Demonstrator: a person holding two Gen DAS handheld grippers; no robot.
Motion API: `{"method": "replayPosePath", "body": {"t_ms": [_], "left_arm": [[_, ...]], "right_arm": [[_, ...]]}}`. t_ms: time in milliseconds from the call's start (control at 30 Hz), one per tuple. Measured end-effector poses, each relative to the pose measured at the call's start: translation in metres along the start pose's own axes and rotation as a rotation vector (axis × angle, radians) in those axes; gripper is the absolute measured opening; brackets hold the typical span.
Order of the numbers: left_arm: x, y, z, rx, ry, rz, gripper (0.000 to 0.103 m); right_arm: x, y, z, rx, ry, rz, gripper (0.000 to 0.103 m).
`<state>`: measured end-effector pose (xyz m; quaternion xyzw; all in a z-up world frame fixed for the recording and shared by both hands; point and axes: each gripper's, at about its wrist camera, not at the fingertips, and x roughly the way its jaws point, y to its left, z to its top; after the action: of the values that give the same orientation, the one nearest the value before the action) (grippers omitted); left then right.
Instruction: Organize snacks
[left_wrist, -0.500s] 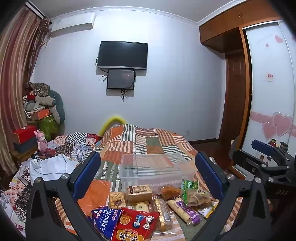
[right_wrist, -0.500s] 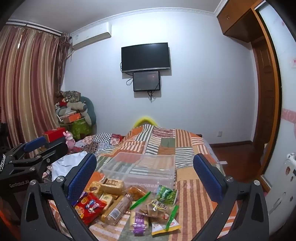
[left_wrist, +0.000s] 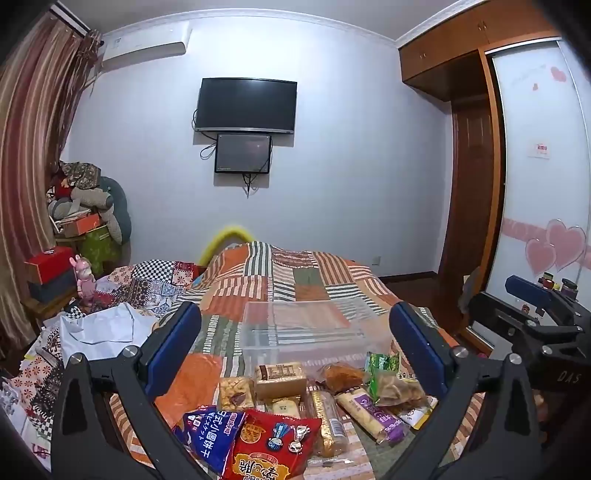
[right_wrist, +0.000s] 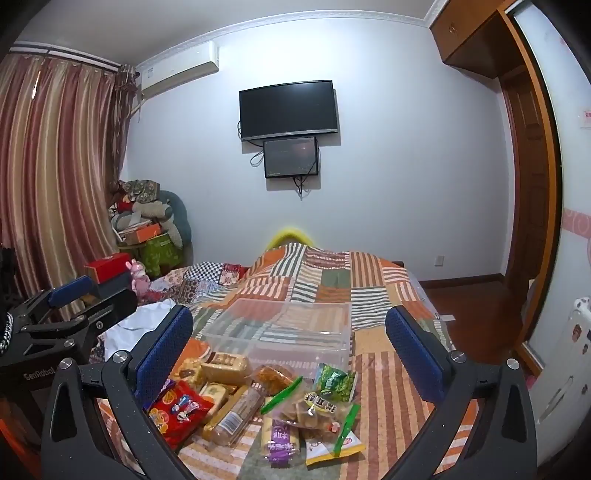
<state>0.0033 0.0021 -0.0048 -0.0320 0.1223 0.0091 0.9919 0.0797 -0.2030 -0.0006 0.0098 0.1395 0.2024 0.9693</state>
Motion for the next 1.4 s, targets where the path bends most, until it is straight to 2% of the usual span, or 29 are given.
{"method": "replayPosePath", "body": {"t_ms": [633,1400], "left_arm": [[-0.0001,-0.0043,-0.0015,0.013,-0.006,0.003,0.103],[0.0086,0.0006,-0.0048,-0.002,0.026,0.0,0.103]], "right_arm": [[-0.0019,-0.0053,0.0025,0.019,0.004,0.008,0.103],[-0.0017,-0.0086,0.0027,0.049,-0.002,0.027,0.103]]}}
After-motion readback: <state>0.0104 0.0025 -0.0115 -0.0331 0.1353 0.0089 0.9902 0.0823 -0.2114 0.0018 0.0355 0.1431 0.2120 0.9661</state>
